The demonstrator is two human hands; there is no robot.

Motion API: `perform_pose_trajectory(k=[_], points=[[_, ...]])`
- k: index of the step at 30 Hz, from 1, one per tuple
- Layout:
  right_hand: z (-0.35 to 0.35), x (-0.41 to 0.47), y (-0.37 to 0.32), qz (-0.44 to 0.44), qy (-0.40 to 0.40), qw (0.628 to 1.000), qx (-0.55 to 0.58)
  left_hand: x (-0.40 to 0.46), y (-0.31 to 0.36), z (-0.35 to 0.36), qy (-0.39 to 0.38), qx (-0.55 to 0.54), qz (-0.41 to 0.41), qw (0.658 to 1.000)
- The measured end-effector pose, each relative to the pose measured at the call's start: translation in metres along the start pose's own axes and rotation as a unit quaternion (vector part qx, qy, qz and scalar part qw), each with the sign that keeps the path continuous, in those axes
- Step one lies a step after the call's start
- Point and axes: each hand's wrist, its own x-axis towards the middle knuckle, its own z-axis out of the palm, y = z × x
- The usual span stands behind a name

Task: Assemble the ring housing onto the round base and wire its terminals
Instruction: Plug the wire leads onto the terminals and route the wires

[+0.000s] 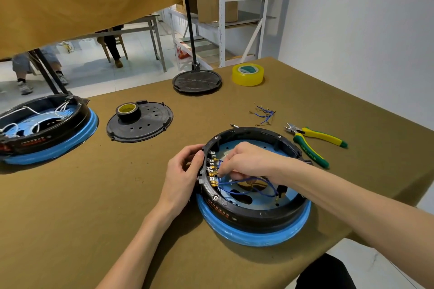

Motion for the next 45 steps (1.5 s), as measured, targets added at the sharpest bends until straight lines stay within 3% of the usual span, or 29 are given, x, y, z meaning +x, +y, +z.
perform_pose_trajectory(k=[12, 20, 29, 35, 37, 39, 42, 45], points=[[-0.003, 0.006, 0.002, 0.011, -0.016, 1.0, 0.015, -0.001, 0.002, 0.0, -0.001, 0.004, 0.012, 1.0], [-0.008, 0.012, -0.005, 0.063, -0.068, 0.995, 0.031, -0.002, 0.004, 0.001, 0.001, 0.009, 0.013, 1.0], [-0.014, 0.016, -0.023, 0.114, -0.097, 0.988, -0.031, 0.0, 0.001, -0.001, 0.004, 0.015, 0.01, 1.0], [-0.014, 0.01, -0.023, 0.062, -0.063, 0.994, -0.064, -0.002, 0.002, 0.0, -0.002, 0.026, 0.007, 1.0], [-0.016, 0.004, -0.014, -0.007, -0.012, 0.999, -0.032, -0.003, 0.006, -0.002, 0.016, 0.076, 0.026, 0.997], [-0.02, -0.004, -0.004, -0.067, 0.041, 0.993, 0.083, -0.001, 0.017, -0.005, 0.054, 0.131, 0.086, 0.986], [-0.024, -0.017, 0.009, -0.108, 0.05, 0.959, 0.256, -0.001, 0.043, -0.001, 0.045, 0.116, 0.146, 0.981], [-0.021, -0.027, 0.017, -0.137, 0.044, 0.938, 0.315, -0.002, 0.06, 0.018, 0.009, 0.066, 0.143, 0.988]])
